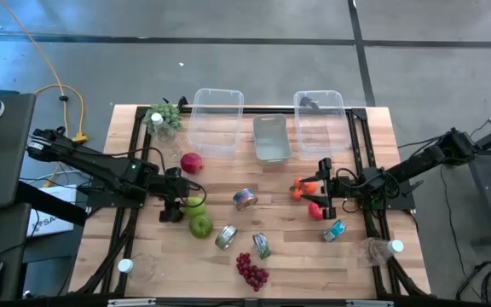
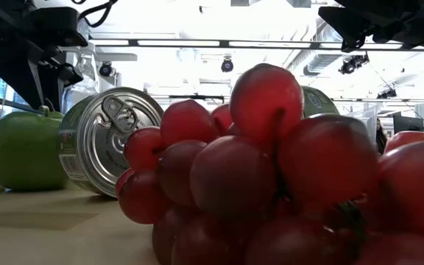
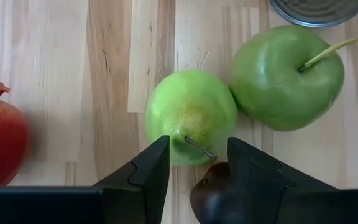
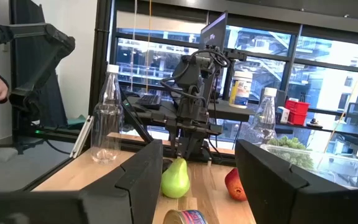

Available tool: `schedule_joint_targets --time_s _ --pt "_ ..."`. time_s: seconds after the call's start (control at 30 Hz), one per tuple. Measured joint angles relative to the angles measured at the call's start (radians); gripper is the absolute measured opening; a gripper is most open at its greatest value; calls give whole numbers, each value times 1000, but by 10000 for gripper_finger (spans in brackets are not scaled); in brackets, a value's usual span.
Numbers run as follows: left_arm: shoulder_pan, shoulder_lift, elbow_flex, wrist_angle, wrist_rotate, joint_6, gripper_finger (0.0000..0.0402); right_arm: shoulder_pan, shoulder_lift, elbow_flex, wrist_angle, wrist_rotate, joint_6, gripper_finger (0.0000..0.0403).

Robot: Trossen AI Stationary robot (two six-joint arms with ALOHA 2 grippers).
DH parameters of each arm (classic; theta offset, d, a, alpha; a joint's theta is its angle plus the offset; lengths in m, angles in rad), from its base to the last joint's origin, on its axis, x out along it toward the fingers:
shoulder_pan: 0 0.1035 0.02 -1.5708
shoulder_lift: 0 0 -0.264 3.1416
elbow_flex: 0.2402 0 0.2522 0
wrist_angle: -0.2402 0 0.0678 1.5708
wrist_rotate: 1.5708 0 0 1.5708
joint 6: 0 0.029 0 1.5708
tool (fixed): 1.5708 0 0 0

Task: Pick & Place Food Item
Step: Put the pear into the left transparent bin

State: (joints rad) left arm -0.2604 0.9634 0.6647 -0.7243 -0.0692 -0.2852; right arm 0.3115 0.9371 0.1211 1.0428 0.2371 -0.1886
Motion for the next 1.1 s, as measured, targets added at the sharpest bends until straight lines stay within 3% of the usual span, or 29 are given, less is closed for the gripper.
schedule_joint_targets --time_s 1.1 --pt "1 0 0 3 -64 -23 142 0 0 0 -22 0 8 193"
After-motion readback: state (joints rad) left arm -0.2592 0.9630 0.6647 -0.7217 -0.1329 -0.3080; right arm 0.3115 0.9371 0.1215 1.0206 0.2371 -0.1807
